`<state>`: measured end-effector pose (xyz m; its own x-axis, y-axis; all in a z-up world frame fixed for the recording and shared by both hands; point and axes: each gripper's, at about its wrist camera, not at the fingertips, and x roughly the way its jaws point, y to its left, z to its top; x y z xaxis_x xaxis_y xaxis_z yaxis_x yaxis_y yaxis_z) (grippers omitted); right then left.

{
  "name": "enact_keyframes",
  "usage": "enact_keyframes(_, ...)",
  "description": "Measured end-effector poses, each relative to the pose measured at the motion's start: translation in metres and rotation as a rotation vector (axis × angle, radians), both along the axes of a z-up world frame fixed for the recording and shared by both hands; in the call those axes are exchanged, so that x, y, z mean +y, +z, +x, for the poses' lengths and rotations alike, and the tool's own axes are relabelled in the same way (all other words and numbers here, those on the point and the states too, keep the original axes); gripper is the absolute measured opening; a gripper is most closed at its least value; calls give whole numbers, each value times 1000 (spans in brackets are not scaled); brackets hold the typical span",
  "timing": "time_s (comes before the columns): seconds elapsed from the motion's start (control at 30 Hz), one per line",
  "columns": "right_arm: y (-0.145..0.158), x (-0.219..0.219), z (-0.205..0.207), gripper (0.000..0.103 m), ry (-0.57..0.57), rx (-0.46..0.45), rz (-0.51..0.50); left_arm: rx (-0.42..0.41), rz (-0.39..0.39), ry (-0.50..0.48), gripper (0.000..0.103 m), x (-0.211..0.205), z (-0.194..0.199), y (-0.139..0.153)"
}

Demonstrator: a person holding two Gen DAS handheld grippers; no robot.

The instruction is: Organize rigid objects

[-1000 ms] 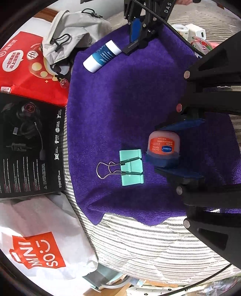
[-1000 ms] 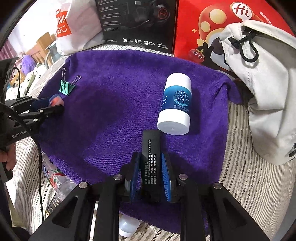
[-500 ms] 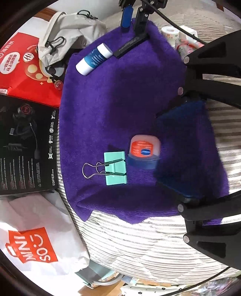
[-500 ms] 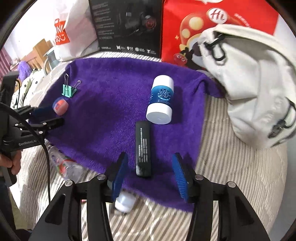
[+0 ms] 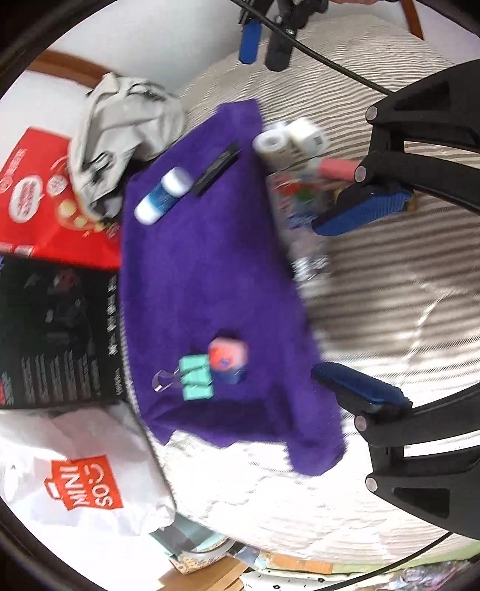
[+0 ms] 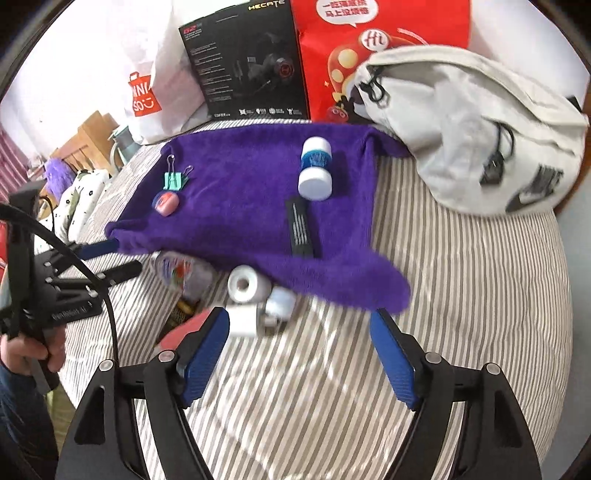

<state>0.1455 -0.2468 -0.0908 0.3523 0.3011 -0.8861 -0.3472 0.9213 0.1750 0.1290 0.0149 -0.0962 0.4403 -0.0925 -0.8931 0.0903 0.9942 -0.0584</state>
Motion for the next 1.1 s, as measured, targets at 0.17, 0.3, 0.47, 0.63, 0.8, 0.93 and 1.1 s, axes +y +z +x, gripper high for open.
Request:
enact_keyframes(0.17,-9,-12,-20,78,-21,35,13,9,-102,26,70,-9,-5,1)
enact_keyframes(0.3,-14,-16,-32,78,-23,56,31,-20,-113,55,70,-24,5,10)
enact_keyframes(0.47,-18,-18,-41,78,-5,70,27,-41,-35,80,70,-52,23,8)
enact_keyframes(0.63,-24,-20,-40,78,4,90,25,-21,2,154,70,-56,37,-3)
enact_keyframes(0.8,-34,-17,-39,78,24,112,11,-12,41,142,72,-59,35,-6)
enact_keyframes(0.93,-40,-13,-41,78,39,127,7,33,58,120,73,-53,24,-10)
enact_keyframes(1.1,-44,-6,-43,78,64,136,4,48,87,129,70,-34,8,-15)
